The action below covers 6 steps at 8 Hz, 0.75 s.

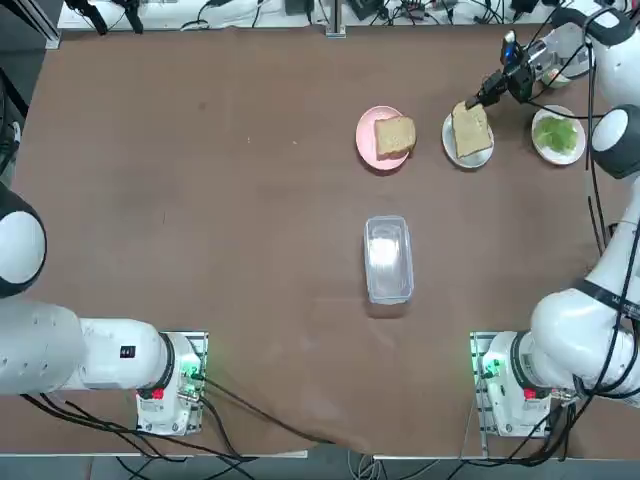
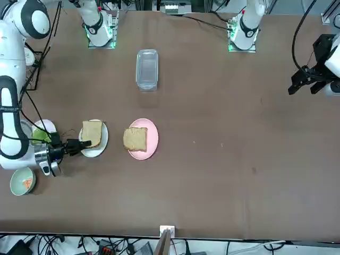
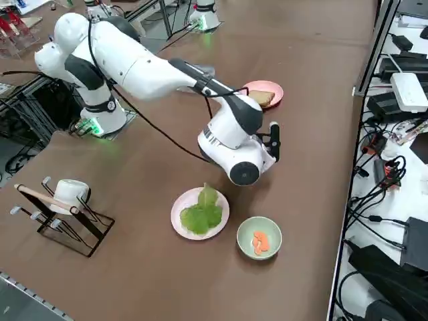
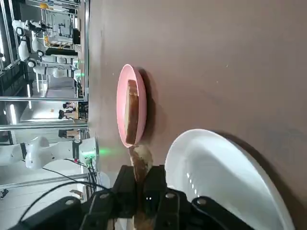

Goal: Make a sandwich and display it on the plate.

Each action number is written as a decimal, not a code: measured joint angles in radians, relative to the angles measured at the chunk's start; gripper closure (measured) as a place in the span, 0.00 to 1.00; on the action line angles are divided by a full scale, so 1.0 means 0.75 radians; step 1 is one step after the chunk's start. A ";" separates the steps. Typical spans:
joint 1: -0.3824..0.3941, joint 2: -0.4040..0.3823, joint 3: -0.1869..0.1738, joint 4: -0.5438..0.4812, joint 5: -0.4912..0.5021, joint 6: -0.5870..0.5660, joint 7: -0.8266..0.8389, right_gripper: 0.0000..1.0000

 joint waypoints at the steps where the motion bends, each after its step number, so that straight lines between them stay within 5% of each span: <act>1: -0.003 0.003 0.000 0.000 0.000 0.000 0.000 0.90; 6: -0.009 0.023 0.000 0.002 0.005 0.007 -0.029 0.90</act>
